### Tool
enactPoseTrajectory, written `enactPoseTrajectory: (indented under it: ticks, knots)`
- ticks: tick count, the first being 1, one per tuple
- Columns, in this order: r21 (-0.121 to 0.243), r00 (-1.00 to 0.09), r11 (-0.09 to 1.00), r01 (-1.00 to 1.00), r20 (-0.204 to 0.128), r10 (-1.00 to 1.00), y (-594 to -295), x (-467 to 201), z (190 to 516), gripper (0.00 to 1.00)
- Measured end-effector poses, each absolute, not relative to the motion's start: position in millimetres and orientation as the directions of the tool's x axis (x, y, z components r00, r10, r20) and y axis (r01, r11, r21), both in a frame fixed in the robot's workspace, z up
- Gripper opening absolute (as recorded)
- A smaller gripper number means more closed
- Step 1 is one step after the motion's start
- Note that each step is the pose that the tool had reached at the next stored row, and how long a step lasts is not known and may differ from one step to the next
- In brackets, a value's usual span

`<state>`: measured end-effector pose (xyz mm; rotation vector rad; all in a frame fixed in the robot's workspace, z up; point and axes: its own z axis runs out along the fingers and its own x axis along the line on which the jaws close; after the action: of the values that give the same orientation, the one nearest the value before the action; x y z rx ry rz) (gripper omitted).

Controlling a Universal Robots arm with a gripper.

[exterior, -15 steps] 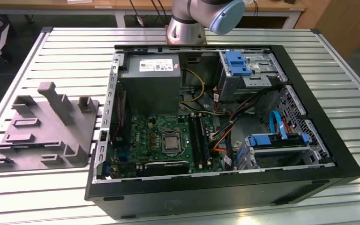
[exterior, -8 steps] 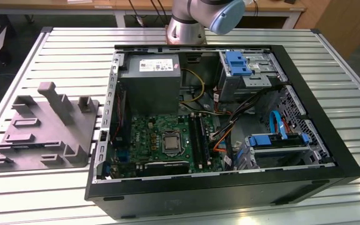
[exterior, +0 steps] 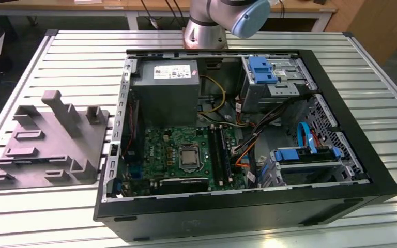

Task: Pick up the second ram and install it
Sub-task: 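Reach for the second ram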

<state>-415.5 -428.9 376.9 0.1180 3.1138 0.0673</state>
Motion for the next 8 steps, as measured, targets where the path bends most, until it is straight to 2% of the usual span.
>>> enactPoseTrajectory:
  ticks: [8]
  knots:
    - [0.044,-0.997,0.996,0.075,-0.023,0.076,-429.9,-416.1,375.6,0.1]
